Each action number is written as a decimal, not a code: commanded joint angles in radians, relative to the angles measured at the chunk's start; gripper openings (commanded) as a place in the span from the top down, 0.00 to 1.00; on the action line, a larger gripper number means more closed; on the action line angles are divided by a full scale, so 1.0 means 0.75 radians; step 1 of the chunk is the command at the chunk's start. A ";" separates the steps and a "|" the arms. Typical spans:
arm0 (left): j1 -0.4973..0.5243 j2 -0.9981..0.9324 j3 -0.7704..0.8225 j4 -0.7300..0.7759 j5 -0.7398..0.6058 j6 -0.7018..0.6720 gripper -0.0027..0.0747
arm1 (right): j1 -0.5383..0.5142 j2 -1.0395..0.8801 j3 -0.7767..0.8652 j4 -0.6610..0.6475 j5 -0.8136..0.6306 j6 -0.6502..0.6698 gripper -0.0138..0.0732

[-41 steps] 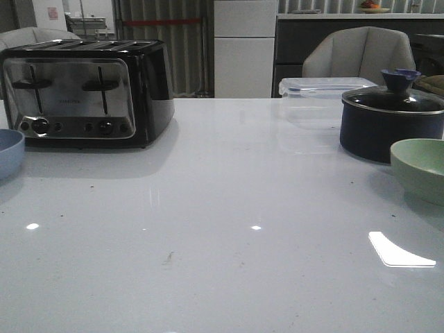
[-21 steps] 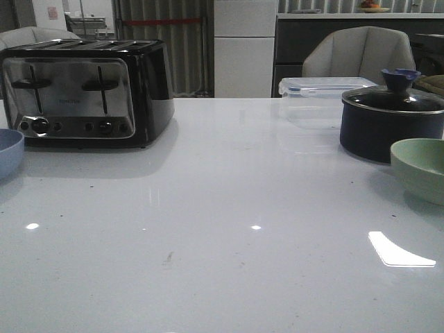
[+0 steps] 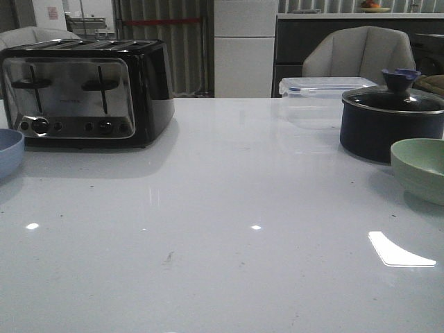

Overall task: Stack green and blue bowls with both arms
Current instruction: 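Lower the right gripper and grasp the rim of the pale green bowl, then slide the green bowl with the right gripper to the table center, release, then lower the left gripper and grasp the rim of the light blue bowl, then lift the blue bowl with the left gripper and carry it over the green bowl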

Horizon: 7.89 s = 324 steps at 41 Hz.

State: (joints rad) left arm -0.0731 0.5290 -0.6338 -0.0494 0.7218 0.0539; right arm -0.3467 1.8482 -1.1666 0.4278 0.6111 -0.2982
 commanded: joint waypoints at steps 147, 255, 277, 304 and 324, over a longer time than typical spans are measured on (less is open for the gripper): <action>-0.002 0.013 -0.039 -0.014 -0.107 0.000 0.24 | 1.014 -1.417 0.540 -0.300 0.062 0.021 0.38; 0.383 2.036 -1.378 0.056 0.061 0.034 0.60 | 1.014 -1.563 0.620 -0.303 0.040 0.021 0.38; 0.383 1.898 -1.383 0.041 0.184 0.040 0.84 | 1.014 -1.563 0.620 -0.303 0.040 0.021 0.38; 0.191 1.488 -1.383 -0.571 0.505 0.494 0.84 | 1.014 -1.563 0.620 -0.303 0.040 0.021 0.38; -0.332 1.620 -1.413 -0.563 0.441 0.480 0.84 | 1.014 -1.563 0.620 -0.303 0.040 0.021 0.38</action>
State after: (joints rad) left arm -0.2750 1.7607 -1.6497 -0.4348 1.0916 0.4221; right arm 0.4173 0.6760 -0.6744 0.1909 0.7136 -0.2733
